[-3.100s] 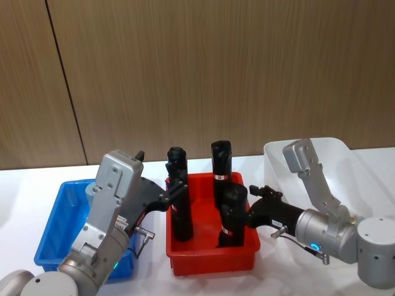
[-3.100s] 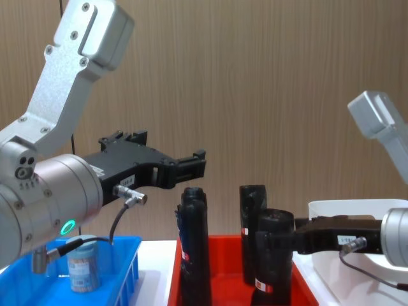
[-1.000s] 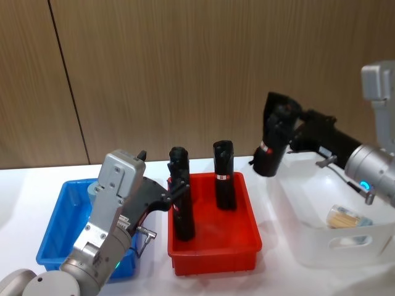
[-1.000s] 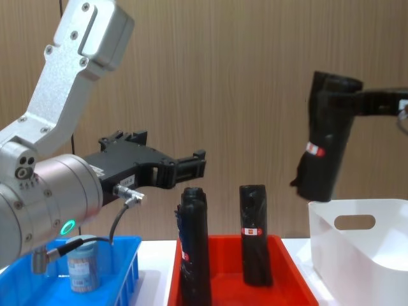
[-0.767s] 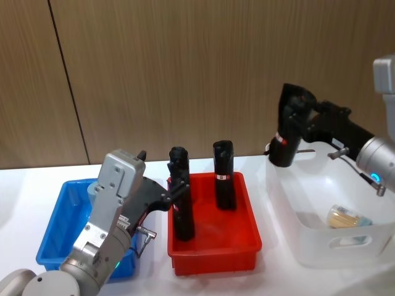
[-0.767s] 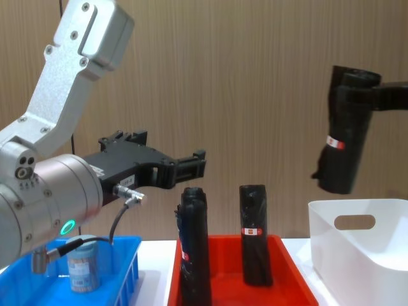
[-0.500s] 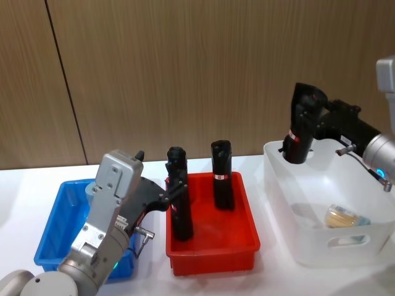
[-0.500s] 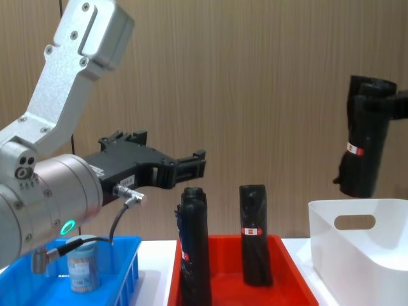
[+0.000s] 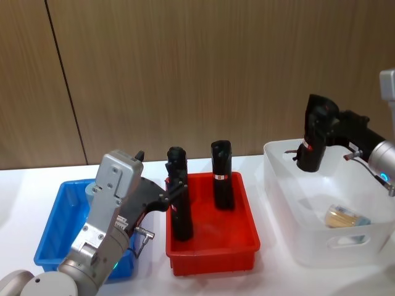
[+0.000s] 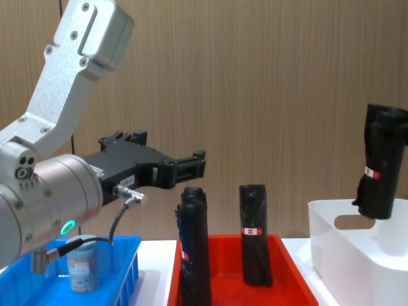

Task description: Pick the cotton swabs from the blue box and place them into the white box.

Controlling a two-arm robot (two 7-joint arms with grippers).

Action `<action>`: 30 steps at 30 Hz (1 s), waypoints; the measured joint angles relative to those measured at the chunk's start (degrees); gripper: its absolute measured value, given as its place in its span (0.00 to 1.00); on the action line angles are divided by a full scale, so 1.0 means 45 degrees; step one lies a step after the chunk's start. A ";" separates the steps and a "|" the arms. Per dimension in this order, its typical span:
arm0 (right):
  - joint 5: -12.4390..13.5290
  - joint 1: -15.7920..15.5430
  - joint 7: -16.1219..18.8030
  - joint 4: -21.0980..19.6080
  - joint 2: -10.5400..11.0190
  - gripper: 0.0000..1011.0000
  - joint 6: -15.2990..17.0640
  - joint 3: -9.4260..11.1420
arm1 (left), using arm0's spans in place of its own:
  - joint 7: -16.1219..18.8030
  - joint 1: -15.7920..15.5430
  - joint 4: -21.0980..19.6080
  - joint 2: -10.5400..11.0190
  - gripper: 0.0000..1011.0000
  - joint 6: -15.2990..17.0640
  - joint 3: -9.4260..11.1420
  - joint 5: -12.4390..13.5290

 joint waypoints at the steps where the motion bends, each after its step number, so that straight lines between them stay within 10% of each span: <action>1: 0.0007 0.0038 0.0000 0.0134 -0.0013 0.52 -0.0020 -0.0006 | 0.0000 0.0000 0.0000 0.0000 0.99 0.0000 0.0000 0.0000; 20: 0.0163 0.0299 -0.0058 0.1278 -0.0159 0.95 -0.0353 -0.0105 | 0.0000 0.0000 0.0000 0.0000 0.99 0.0000 0.0000 0.0000; 30: 0.0210 0.0208 -0.0124 0.1194 -0.0148 0.99 -0.0356 -0.0104 | 0.0000 0.0000 0.0000 0.0000 0.99 0.0000 -0.0001 0.0000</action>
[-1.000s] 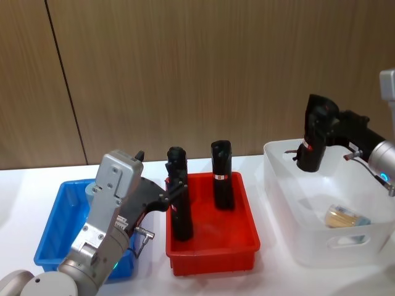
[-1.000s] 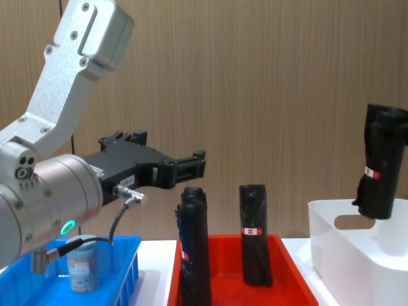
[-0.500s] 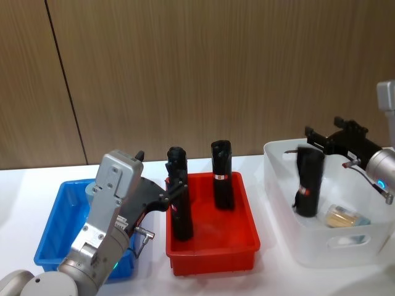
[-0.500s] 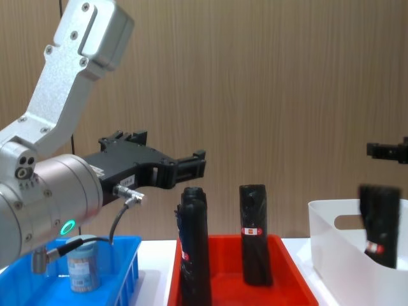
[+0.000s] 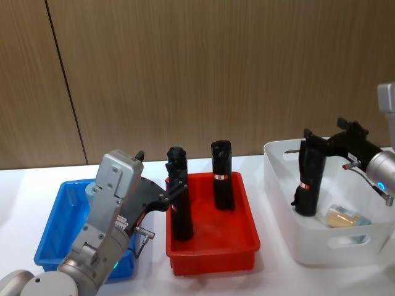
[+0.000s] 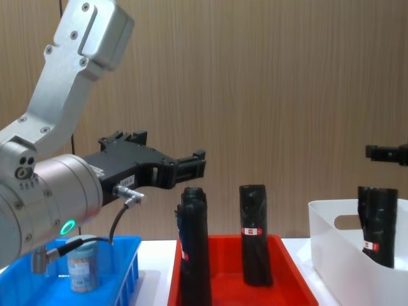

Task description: Pick the cotton swabs from the blue box and place them into the white box.

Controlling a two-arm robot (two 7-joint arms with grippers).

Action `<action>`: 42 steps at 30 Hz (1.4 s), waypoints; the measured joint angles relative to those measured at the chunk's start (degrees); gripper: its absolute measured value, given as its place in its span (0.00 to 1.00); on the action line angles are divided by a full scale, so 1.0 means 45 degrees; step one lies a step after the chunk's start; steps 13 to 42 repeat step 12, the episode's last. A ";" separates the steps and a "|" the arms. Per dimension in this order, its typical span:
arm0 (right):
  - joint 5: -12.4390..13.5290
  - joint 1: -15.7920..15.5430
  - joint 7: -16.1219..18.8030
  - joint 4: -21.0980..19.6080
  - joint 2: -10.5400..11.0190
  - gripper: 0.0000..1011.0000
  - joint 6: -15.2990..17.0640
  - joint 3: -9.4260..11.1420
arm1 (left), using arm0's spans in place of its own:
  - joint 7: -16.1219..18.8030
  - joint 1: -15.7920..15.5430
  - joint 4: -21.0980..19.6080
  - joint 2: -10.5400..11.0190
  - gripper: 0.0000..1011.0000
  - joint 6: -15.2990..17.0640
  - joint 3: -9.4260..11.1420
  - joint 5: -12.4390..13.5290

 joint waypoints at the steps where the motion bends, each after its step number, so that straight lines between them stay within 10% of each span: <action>1: 0.0003 -0.0004 -0.0006 -0.0006 0.0001 0.99 -0.0001 0.0000 | 0.0000 0.0000 0.0000 0.0000 0.99 0.0000 0.0000 -0.0001; 42: 0.0021 -0.0045 -0.0046 -0.0057 0.0013 0.99 -0.0001 0.0004 | 0.0000 0.0000 0.0001 0.0000 0.99 0.0000 0.0000 0.0000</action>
